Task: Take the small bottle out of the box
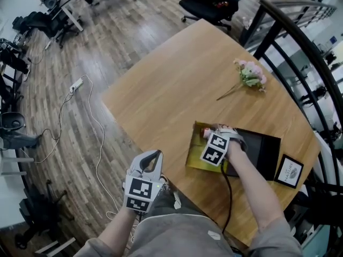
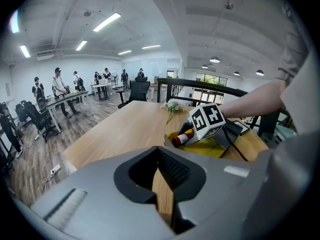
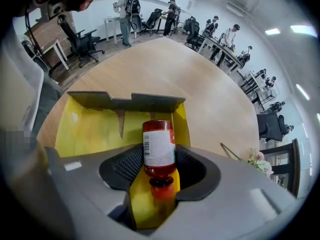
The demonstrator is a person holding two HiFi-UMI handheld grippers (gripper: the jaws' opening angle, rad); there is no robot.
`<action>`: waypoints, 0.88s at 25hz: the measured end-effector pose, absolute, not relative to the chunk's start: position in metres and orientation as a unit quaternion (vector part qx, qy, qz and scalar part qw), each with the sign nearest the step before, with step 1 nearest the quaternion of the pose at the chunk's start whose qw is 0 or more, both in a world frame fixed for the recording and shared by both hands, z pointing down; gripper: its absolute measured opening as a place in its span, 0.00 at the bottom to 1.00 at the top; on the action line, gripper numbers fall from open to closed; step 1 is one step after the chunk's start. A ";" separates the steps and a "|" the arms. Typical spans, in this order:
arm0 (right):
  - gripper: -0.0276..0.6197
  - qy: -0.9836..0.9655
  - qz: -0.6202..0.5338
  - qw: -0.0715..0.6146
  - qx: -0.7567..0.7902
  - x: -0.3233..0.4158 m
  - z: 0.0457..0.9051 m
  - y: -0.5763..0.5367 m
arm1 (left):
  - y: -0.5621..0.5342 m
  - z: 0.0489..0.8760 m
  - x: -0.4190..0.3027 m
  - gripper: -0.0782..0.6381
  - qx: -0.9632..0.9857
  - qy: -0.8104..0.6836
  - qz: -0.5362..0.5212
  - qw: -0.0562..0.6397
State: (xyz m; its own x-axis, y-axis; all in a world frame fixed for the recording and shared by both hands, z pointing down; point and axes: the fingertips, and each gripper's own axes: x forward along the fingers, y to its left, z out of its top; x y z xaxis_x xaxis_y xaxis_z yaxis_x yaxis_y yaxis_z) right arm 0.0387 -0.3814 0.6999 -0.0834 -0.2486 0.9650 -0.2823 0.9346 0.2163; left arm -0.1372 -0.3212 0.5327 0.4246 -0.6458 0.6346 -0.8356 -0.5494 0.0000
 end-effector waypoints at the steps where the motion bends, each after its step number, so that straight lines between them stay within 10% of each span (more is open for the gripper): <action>1: 0.35 -0.737 0.012 0.651 0.182 0.039 0.700 -0.382 | -0.320 0.533 -0.136 0.11 0.829 -0.446 0.297 0.160; 22: 0.36 -0.856 0.193 0.272 0.395 0.012 0.507 -0.373 | -0.331 0.458 -0.159 0.11 0.838 -0.477 0.247 0.095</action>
